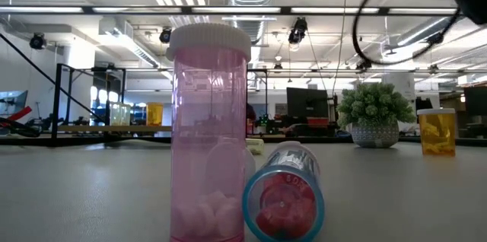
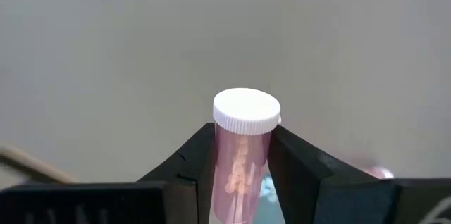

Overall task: Pick and place medicine bottles onto shelf by color
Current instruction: Put the top left pink pill bottle on the shelf

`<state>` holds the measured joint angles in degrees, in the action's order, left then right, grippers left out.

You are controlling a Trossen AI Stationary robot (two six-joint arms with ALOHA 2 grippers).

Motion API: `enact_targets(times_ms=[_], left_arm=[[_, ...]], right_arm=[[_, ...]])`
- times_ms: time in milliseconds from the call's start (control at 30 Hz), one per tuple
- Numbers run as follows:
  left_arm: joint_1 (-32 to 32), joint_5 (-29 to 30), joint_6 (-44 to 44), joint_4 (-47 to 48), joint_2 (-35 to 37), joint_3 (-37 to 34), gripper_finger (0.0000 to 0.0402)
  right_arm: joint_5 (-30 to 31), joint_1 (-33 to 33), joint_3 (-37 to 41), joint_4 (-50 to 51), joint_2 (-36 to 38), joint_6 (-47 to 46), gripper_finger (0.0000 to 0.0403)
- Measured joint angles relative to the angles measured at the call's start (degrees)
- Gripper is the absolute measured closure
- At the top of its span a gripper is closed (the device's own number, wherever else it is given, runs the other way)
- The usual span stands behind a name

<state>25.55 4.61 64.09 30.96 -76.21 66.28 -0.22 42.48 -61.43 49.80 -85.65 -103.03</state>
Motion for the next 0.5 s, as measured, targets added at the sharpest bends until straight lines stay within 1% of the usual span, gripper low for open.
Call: enact_targets(times_ms=[100, 200, 333, 500], left_arm=[[-0.70, 0.44, -4.00, -0.02, 0.31, 0.00, 0.0130], [-1.71, 1.06, -9.19, -0.31, 0.38, 0.00, 0.0130], [-3.37, 2.21, -18.23, -1.67, 0.44, 0.24, 0.0130], [-5.19, 3.20, -28.51, -8.11, 0.44, 0.13, 0.0130]], right_arm=[[6.24, -1.29, 0.00, -1.05, 4.71, 2.49, 0.0297], [11.39, -2.77, -0.02, -4.20, 8.88, 7.58, 0.0297], [14.30, -5.16, -0.02, -10.69, 12.33, 16.43, 0.0296], [17.50, -8.69, -0.02, -20.85, 13.42, 26.41, 0.0298]])
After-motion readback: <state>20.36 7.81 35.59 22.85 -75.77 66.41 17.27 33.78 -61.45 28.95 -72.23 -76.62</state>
